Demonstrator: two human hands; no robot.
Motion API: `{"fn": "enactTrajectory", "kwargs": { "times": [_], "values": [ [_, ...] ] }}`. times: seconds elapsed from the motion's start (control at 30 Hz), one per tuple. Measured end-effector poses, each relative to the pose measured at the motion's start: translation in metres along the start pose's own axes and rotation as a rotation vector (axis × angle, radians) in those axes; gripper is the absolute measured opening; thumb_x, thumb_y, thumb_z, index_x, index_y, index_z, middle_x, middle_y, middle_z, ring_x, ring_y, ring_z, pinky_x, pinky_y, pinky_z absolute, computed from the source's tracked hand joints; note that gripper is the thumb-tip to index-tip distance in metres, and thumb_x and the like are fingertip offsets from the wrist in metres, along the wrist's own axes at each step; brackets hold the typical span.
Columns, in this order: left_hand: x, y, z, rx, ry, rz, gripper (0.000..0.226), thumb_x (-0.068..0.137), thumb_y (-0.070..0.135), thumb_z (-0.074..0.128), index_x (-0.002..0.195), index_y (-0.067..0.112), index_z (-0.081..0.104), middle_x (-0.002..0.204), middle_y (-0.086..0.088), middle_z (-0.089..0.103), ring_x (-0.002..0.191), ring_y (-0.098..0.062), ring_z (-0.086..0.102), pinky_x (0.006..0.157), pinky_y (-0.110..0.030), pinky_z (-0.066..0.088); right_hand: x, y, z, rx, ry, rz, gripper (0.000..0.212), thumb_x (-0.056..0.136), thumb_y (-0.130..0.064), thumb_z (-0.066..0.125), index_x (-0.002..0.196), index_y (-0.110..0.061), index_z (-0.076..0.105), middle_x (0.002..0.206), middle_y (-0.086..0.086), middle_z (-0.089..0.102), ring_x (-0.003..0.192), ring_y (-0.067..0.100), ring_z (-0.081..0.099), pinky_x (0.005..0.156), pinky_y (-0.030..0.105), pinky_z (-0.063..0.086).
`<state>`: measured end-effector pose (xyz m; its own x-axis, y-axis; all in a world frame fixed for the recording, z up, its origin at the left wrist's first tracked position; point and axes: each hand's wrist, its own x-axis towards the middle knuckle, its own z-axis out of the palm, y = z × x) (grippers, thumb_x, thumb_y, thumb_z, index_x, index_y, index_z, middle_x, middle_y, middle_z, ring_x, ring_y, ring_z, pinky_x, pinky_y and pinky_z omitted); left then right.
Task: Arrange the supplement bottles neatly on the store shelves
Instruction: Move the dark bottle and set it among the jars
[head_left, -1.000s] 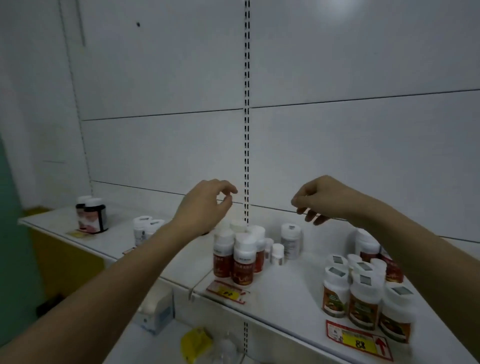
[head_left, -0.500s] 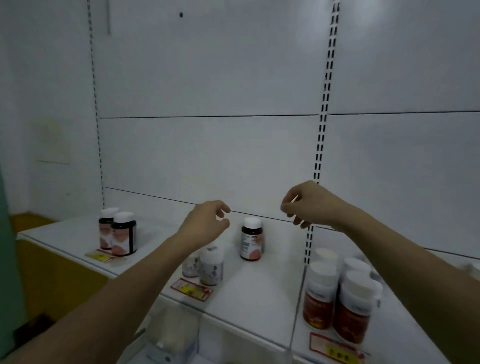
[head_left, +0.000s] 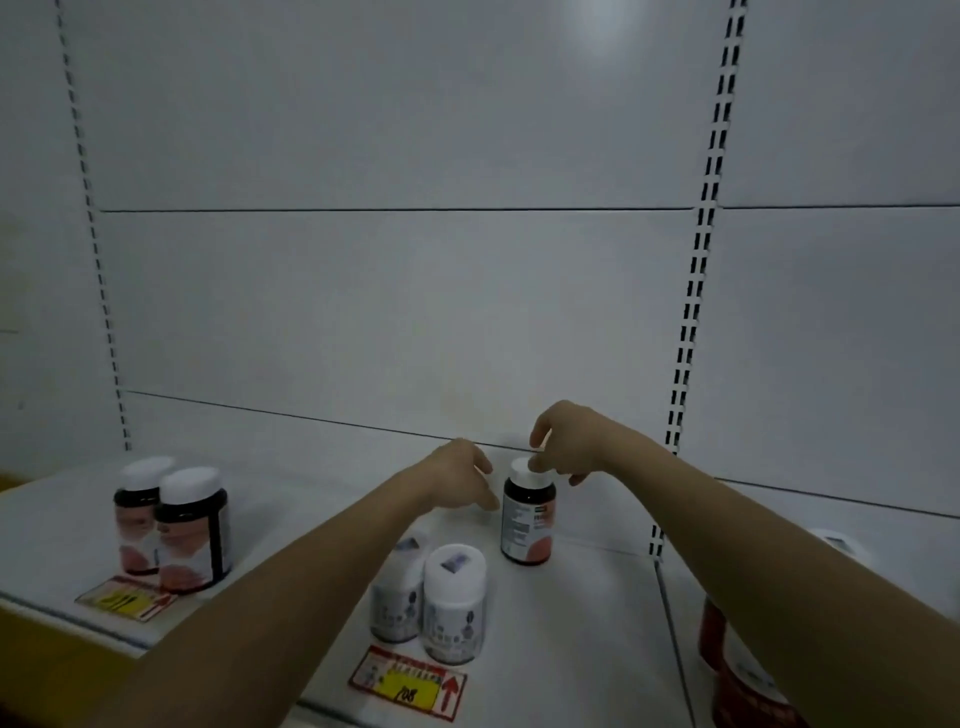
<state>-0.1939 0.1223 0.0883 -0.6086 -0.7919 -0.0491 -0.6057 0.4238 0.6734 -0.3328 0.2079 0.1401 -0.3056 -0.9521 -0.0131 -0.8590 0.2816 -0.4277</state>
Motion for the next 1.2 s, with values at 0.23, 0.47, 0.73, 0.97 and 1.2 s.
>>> {"fn": "enactTrajectory", "kwargs": {
  "times": [0.23, 0.47, 0.73, 0.97, 1.2],
  "values": [
    [0.033, -0.006, 0.008, -0.013, -0.135, 0.082, 0.023, 0.074, 0.001, 0.075, 0.095, -0.005, 0.072, 0.104, -0.026, 0.07, 0.079, -0.02, 0.059, 0.077, -0.032, 0.051, 0.039, 0.01, -0.003, -0.174, -0.254, -0.064, 0.056, 0.087, -0.003, 0.068, 0.139, -0.013, 0.051, 0.138, 0.017, 0.052, 0.104, 0.032, 0.065, 0.077, 0.034, 0.06],
    [0.055, -0.016, 0.01, -0.045, -0.172, 0.1, 0.023, 0.07, -0.002, 0.078, 0.086, 0.009, 0.067, 0.098, -0.01, 0.074, 0.09, -0.021, 0.068, 0.083, -0.03, 0.054, 0.061, 0.018, -0.001, -0.218, -0.305, -0.119, 0.049, 0.088, -0.023, 0.07, 0.134, -0.016, 0.055, 0.119, 0.006, 0.067, 0.084, 0.021, 0.074, 0.079, 0.029, 0.056],
    [0.033, -0.001, -0.015, -0.259, -0.118, 0.181, 0.05, 0.073, 0.002, 0.08, 0.114, 0.015, 0.053, 0.107, 0.001, 0.067, 0.097, -0.015, 0.066, 0.09, -0.036, 0.055, 0.039, -0.005, -0.027, -0.085, -0.12, -0.173, 0.036, 0.093, -0.029, 0.061, 0.117, -0.002, 0.061, 0.098, 0.01, 0.066, 0.074, 0.022, 0.068, 0.061, 0.026, 0.058],
    [-0.048, 0.012, -0.07, -0.426, 0.054, 0.324, 0.066, 0.073, 0.01, 0.083, 0.126, 0.029, 0.047, 0.12, -0.001, 0.06, 0.1, -0.019, 0.068, 0.081, -0.035, 0.059, -0.024, -0.066, -0.066, 0.109, 0.094, -0.263, 0.031, 0.093, -0.029, 0.062, 0.105, -0.001, 0.063, 0.093, 0.009, 0.068, 0.074, 0.02, 0.064, 0.06, 0.026, 0.054],
    [-0.155, -0.045, -0.086, -0.496, 0.041, 0.341, 0.074, 0.069, 0.016, 0.086, 0.129, 0.032, 0.047, 0.118, 0.0, 0.065, 0.099, -0.017, 0.07, 0.073, -0.031, 0.06, -0.099, -0.132, -0.013, 0.261, 0.123, -0.267, 0.044, 0.091, -0.039, 0.062, 0.096, 0.005, 0.068, 0.082, 0.011, 0.066, 0.066, 0.018, 0.058, 0.057, 0.025, 0.05]
  ]
}}
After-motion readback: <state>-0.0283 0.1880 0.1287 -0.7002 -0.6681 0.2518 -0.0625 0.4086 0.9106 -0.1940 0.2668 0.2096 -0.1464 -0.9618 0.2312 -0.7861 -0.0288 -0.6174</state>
